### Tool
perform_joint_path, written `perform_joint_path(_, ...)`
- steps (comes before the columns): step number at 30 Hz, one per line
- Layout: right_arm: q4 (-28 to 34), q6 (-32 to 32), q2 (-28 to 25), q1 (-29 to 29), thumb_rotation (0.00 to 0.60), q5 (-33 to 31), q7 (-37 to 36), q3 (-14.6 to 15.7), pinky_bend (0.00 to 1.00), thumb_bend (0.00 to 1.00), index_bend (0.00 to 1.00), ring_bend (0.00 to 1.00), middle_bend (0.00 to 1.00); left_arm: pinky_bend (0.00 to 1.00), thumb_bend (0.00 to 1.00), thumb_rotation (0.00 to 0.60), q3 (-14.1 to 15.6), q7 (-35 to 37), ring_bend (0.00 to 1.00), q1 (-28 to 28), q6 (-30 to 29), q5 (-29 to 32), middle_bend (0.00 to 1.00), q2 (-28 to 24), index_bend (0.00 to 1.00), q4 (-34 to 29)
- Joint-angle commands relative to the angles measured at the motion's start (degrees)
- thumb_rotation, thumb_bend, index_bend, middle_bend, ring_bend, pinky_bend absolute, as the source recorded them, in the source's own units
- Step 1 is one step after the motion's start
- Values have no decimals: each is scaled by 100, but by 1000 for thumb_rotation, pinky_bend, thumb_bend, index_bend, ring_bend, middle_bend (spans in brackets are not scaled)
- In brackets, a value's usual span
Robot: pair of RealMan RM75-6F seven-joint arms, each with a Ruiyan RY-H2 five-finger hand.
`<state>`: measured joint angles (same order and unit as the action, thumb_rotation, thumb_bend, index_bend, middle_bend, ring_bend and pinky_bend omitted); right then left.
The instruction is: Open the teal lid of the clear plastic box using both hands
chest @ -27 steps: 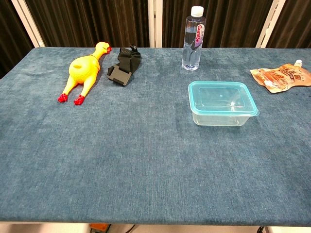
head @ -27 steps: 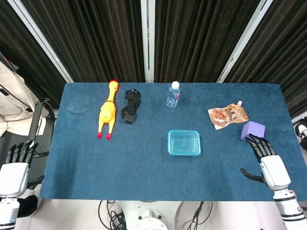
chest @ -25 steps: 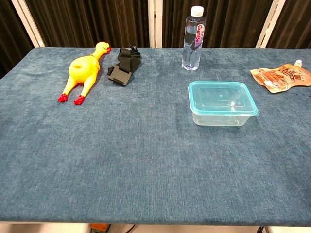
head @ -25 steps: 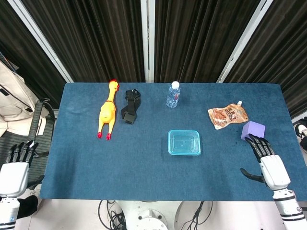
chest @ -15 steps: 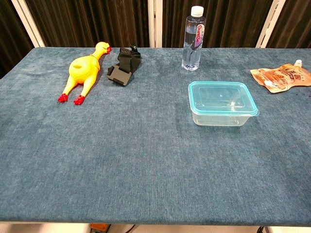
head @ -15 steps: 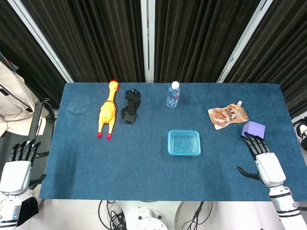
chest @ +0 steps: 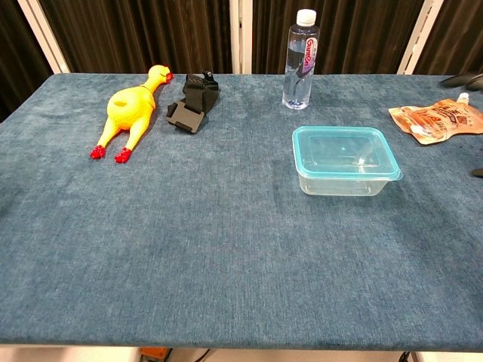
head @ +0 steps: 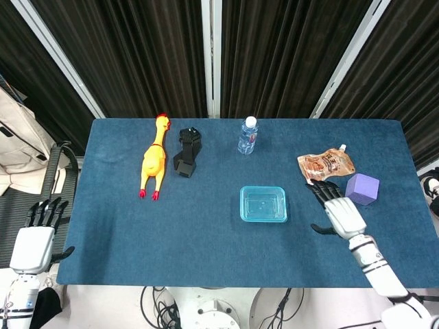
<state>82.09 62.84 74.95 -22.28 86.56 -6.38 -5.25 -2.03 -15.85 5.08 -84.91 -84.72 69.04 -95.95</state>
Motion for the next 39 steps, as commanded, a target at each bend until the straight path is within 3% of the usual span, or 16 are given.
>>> perform_joint_path(1, -367, -391, 337, -354, 600, -244, 243, -163, 0, 106, 0, 0, 0, 0, 0, 600, -20, 0, 0, 22, 38, 48, 32, 17, 100, 19)
perform_joint_path(6, -761, -777, 643, -783, 600, -347, 340, -310, 0, 107, 0, 0, 0, 0, 0, 600, -53, 1, 0, 56, 95, 123, 32, 41, 100, 49)
perform_joint_path(14, -1549, -1064, 1308, -1353, 600, -427, 1203, -411, 0, 127, 0, 0, 0, 0, 0, 600, -58, -1, 0, 83, 166, 208, 32, 68, 99, 77)
perform_joint_path(32, -1621, -835, 1886, -1865, 600, 194, 598, -131, 0, 127, 0, 0, 0, 0, 0, 600, -52, 186, 0, 127, 248, 239, 32, 111, 99, 278)
perform_joint_path(39, -1527, -857, 1930, -1965, 600, 200, 636, -68, 0, 127, 0, 0, 0, 0, 0, 600, -96, 202, 0, 476, 610, 9, 32, 31, 99, 254)
